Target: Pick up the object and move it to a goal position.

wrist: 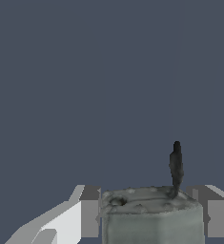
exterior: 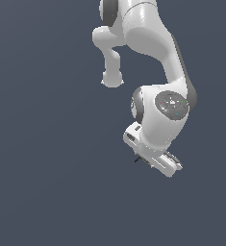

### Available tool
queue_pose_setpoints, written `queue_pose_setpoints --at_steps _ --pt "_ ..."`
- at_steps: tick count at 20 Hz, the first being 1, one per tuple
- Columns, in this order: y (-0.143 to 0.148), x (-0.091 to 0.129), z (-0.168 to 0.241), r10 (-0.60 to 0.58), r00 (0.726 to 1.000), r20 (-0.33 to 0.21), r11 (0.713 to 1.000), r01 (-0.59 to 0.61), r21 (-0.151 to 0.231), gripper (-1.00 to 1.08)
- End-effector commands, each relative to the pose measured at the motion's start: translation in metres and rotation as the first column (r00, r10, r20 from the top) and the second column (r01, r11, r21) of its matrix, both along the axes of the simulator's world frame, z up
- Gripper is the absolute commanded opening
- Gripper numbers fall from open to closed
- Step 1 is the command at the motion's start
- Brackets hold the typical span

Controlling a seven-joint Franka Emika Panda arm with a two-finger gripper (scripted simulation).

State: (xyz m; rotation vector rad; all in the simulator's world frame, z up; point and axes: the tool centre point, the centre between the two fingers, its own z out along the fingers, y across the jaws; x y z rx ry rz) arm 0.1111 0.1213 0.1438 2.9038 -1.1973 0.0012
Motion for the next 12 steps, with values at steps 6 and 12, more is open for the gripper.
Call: queue_pose_setpoints --at_steps 6,12 --pt "0.028 0.018 0.033 -0.001 1.000 0.000 1.000 0.001 0.000 -1.00" --pt "0.039 0.026 0.046 -0.001 1.000 0.000 1.000 0.001 0.000 -1.00"
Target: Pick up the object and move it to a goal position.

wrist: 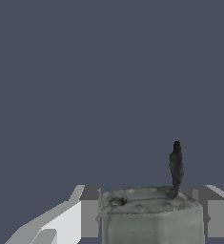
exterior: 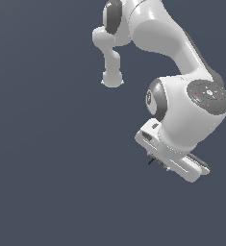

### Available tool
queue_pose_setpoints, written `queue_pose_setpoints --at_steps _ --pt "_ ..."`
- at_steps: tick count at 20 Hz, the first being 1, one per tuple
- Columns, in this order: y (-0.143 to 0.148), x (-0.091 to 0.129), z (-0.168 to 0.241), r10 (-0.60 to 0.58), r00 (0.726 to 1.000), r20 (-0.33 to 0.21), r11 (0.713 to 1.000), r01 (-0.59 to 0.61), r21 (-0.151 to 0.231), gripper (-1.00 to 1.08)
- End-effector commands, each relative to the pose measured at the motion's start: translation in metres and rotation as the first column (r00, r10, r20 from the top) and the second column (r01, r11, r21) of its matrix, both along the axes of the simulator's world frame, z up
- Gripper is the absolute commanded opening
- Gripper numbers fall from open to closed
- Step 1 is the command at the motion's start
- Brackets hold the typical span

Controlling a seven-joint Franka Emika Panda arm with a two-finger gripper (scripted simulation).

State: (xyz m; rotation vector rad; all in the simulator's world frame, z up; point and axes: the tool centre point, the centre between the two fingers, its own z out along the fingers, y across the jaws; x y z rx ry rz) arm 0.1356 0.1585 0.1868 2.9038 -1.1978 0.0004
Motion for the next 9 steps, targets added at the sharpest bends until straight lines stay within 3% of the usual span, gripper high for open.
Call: queue_pose_setpoints --at_steps 1,9 --pt "0.0034 0.0027 0.0044 -0.001 1.000 0.000 1.000 0.001 0.000 -1.00" --pt "0.0075 0.0058 0.0090 0.000 1.000 0.000 1.000 0.000 0.000 -1.00"
